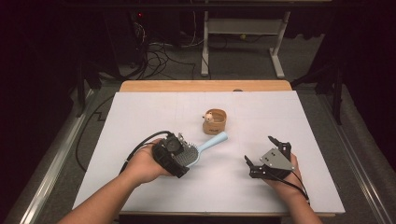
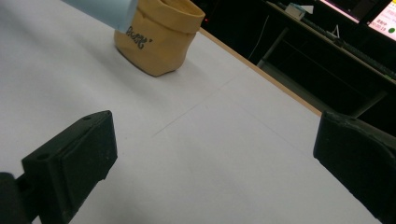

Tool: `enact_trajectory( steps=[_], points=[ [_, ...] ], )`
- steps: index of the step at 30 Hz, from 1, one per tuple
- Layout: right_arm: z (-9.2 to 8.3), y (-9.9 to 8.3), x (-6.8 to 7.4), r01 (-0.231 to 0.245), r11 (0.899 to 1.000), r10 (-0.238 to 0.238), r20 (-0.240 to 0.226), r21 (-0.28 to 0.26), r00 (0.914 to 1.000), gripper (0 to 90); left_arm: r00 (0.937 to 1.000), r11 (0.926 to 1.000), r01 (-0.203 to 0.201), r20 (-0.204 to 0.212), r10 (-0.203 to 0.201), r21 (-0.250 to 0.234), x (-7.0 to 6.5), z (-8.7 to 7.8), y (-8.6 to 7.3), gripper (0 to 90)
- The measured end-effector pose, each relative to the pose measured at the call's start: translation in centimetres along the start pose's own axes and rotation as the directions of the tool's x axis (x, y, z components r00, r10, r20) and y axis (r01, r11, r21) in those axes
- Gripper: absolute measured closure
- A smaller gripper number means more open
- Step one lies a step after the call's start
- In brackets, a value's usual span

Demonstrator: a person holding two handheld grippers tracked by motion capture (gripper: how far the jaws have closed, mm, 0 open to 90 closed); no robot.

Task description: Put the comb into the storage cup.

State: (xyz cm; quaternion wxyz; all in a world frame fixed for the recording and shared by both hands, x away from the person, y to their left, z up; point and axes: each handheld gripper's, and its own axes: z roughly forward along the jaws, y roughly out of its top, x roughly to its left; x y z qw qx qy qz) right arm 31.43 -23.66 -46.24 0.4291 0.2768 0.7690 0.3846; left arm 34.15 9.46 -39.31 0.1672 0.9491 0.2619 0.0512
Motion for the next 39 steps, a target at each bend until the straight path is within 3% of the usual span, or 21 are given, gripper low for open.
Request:
enact_trajectory(
  steps=[9,16,23,25,29,36,37,39],
  points=[
    [0.1,0.2,1.4,0.102,0.995,-0.102,-0.024,0.006,0.9945,0.5,1.0,1.0,-0.005,0.0,0.005,0.005,-0.4,0.2,0.8,20.6],
    [0.1,0.7,2.6,0.203,0.979,-0.203,-0.03,-0.002,0.9788,0.6,0.9995,0.9994,-0.032,0.004,0.032,0.017,-1.1,0.4,1.6,20.6],
    [0.0,0.9,3.5,0.272,0.962,-0.272,-0.03,0.002,0.962,0.6,0.9989,0.9986,-0.046,0.009,0.046,0.025,-1.6,0.7,2.3,20.6],
    [0.0,1.0,3.7,0.302,0.953,-0.302,-0.025,0.005,0.9531,0.7,0.9987,0.9985,-0.05,0.009,0.049,0.025,-1.7,0.7,2.4,20.6],
    [-0.1,1.1,4.2,0.375,0.927,-0.375,-0.011,0.015,0.9271,0.9,0.9984,0.9981,-0.056,0.01,0.056,0.025,-1.8,0.7,2.6,20.6],
    [-0.1,1.2,4.8,0.451,0.892,-0.451,0.01,0.028,0.8923,1.5,0.9983,0.9981,-0.057,0.012,0.057,0.024,-1.9,0.8,2.8,20.6],
    [-0.2,1.2,4.8,0.475,0.879,-0.476,0.014,0.031,0.8794,1.5,0.9983,0.998,-0.058,0.012,0.057,0.024,-2.0,0.8,2.8,20.6],
    [-0.2,1.3,4.8,0.495,0.868,-0.496,0.024,0.031,0.8681,1.6,0.9981,0.9979,-0.06,0.012,0.06,0.025,-2.0,0.8,2.8,20.6]
  ],
)
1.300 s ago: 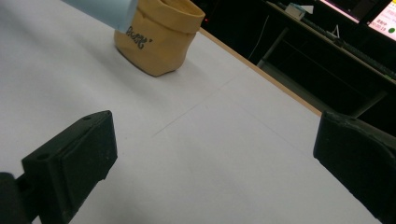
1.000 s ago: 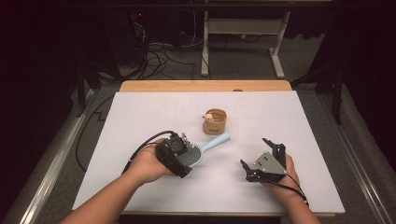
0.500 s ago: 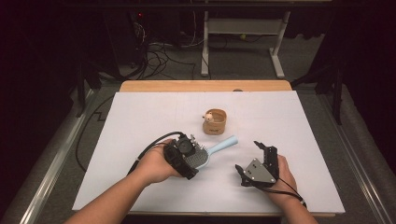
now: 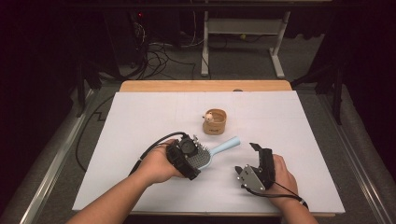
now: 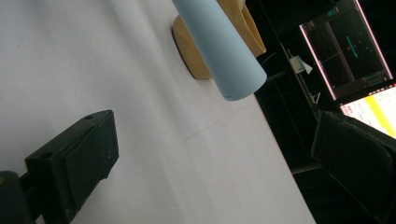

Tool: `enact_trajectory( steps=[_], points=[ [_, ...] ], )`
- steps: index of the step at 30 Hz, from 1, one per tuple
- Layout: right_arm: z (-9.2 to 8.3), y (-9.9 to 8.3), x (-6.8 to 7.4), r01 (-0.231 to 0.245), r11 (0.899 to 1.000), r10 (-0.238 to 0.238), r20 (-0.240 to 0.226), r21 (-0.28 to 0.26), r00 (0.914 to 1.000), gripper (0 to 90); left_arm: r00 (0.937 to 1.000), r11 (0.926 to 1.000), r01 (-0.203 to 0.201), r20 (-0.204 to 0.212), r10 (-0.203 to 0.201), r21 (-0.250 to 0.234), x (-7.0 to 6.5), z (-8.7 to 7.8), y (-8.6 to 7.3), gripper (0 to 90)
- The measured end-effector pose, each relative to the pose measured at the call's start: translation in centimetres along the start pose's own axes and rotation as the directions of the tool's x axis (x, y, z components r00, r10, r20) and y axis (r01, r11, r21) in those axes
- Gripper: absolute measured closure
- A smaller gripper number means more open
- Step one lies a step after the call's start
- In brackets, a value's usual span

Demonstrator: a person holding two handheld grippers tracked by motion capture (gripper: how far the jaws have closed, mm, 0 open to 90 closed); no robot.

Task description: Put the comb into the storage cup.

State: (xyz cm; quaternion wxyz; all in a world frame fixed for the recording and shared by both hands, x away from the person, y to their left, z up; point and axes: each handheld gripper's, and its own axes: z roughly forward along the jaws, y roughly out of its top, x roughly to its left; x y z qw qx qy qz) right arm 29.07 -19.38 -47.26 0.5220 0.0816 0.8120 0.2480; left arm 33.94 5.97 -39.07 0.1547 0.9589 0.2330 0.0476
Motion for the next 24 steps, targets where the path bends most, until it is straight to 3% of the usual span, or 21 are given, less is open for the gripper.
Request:
enact_trajectory(
  steps=[9,24],
  points=[
    [-0.01,0.22,0.31,0.093,0.996,-0.093,0.019,0.017,0.9955,2.1,1.0,1.0,0.002,0.001,-0.002,0.003,0.05,-0.03,0.02,20.6],
    [-0.07,0.55,0.72,0.175,0.985,-0.175,0.028,0.01,0.9842,9.0,0.9999,0.9998,-0.013,-0.003,0.013,0.014,-0.56,0.41,0.83,20.6]
  ],
)
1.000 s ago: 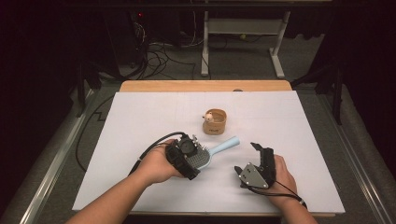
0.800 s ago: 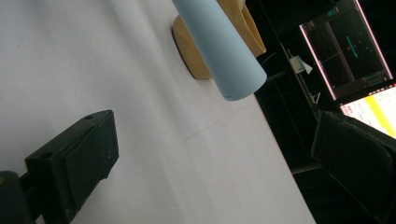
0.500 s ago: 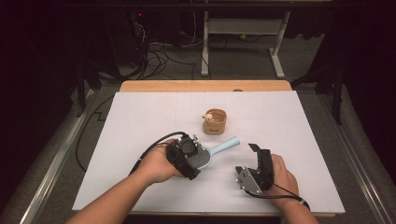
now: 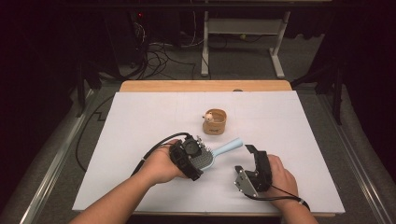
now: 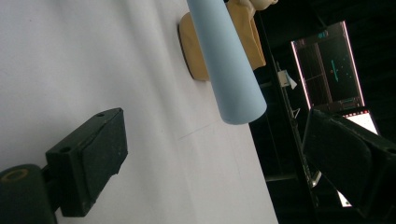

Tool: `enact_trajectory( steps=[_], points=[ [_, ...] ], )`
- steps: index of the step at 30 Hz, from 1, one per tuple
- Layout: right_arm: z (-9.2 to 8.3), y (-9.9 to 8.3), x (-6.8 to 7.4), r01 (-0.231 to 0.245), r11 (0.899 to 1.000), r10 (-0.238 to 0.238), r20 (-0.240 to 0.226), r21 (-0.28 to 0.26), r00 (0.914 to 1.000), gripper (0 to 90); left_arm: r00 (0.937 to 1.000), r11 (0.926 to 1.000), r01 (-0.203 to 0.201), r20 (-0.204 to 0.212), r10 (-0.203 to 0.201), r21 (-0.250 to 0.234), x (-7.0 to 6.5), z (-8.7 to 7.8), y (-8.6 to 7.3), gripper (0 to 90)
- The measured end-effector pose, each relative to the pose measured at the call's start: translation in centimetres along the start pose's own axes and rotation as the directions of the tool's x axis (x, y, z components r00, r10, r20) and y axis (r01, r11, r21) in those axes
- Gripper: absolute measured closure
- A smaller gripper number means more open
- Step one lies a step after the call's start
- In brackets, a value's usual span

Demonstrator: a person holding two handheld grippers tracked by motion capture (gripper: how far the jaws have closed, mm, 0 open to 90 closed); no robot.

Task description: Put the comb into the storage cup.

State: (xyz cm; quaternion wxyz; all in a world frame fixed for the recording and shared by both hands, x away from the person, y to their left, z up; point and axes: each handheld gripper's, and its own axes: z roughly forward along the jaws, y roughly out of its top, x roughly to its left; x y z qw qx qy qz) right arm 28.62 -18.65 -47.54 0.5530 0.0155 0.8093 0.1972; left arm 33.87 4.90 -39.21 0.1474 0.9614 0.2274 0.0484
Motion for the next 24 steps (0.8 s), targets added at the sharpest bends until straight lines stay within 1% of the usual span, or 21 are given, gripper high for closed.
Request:
enact_trajectory(
  steps=[3,5,10,13,14,19,20,21,22,23,24],
  points=[
    [0.0,0.1,0.0,0.017,1.0,-0.017,0.003,-0.005,0.9999,11.5,1.0,1.0,-0.008,0.003,0.008,0.004,-0.2,0.2,0.2,20.6],
    [-0.1,0.2,0.0,0.019,1.0,-0.019,0.005,-0.005,0.9998,13.4,0.9999,0.9999,-0.011,0.003,0.011,0.006,-0.3,0.3,0.4,20.6],
    [-0.1,0.4,0.1,0.031,0.999,-0.031,0.03,-0.013,0.9991,16.8,0.9998,0.9998,-0.018,0.002,0.018,0.007,-0.5,0.5,0.7,20.6],
    [-0.1,0.5,0.1,0.042,0.999,-0.042,0.03,-0.014,0.9987,18.3,0.9998,0.9997,-0.022,0.002,0.022,0.009,-0.6,0.6,0.9,20.6],
    [-0.1,0.5,0.2,0.045,0.999,-0.044,0.046,-0.018,0.998,18.6,0.9997,0.9997,-0.022,0.004,0.022,0.009,-0.7,0.6,1.0,20.6],
    [-0.2,0.7,0.2,0.059,0.998,-0.058,0.053,-0.022,0.9969,23.3,0.9995,0.9995,-0.03,0.005,0.03,0.008,-0.9,0.8,1.3,20.6],
    [-0.2,0.8,0.3,0.064,0.998,-0.062,0.057,-0.025,0.9964,24.2,0.9995,0.9995,-0.03,0.005,0.03,0.01,-0.9,0.8,1.4,20.6],
    [-0.2,0.8,0.2,0.088,0.996,-0.086,0.061,-0.034,0.9944,25.3,0.9994,0.9994,-0.033,0.007,0.032,0.01,-1.0,0.8,1.4,20.6],
    [-0.2,0.9,0.2,0.09,0.995,-0.087,0.067,-0.038,0.9939,26.2,0.9995,0.9995,-0.031,0.004,0.031,0.007,-1.0,0.9,1.5,20.6],
    [-0.3,1.0,0.3,0.082,0.996,-0.08,0.062,-0.033,0.9948,27.3,0.9993,0.9993,-0.036,0.007,0.036,0.008,-1.1,0.9,1.6,20.6],
    [-0.2,1.0,0.3,0.098,0.994,-0.096,0.064,-0.036,0.9933,28.0,0.9993,0.9993,-0.036,0.009,0.036,0.009,-1.1,0.9,1.7,20.6]
  ],
)
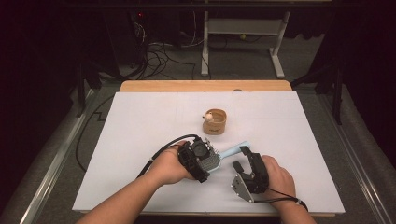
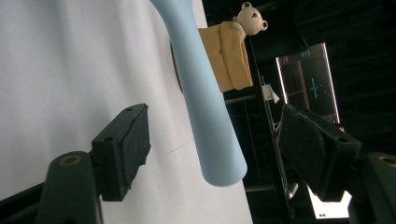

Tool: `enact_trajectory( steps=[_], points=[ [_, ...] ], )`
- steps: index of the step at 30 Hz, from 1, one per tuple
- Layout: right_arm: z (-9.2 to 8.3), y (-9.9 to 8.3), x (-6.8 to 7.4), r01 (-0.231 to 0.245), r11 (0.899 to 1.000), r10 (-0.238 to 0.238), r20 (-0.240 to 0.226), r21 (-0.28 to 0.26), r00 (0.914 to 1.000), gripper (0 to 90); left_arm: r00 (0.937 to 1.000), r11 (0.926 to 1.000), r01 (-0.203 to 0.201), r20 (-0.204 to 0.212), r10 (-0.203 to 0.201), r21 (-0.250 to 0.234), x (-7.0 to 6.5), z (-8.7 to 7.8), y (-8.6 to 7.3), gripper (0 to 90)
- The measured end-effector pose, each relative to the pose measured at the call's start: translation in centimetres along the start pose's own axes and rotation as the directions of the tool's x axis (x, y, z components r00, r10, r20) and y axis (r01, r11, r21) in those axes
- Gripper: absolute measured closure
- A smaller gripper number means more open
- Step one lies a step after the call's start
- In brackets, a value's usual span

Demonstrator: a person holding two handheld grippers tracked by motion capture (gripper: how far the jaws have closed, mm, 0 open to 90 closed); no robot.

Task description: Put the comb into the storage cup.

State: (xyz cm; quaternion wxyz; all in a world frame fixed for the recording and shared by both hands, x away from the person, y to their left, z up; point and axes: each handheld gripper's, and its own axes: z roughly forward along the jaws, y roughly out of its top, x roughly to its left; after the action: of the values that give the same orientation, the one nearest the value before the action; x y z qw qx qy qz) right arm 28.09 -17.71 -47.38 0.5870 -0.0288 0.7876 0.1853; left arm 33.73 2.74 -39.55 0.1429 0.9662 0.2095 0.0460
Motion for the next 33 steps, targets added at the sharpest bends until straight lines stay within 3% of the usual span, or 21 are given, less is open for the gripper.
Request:
enact_trajectory(
  steps=[21,33],
  points=[
    [-0.2,0.7,0.6,0.062,0.998,-0.062,-0.006,-0.021,0.9981,46.8,0.9995,0.9996,-0.027,0.013,0.028,-0.006,-1.1,0.5,2.0,20.6],
    [-0.3,1.1,0.8,0.092,0.995,-0.093,-0.003,-0.037,0.9957,52.4,0.9985,0.9986,-0.052,0.017,0.052,-0.003,-1.6,0.4,2.7,20.6]
  ],
)
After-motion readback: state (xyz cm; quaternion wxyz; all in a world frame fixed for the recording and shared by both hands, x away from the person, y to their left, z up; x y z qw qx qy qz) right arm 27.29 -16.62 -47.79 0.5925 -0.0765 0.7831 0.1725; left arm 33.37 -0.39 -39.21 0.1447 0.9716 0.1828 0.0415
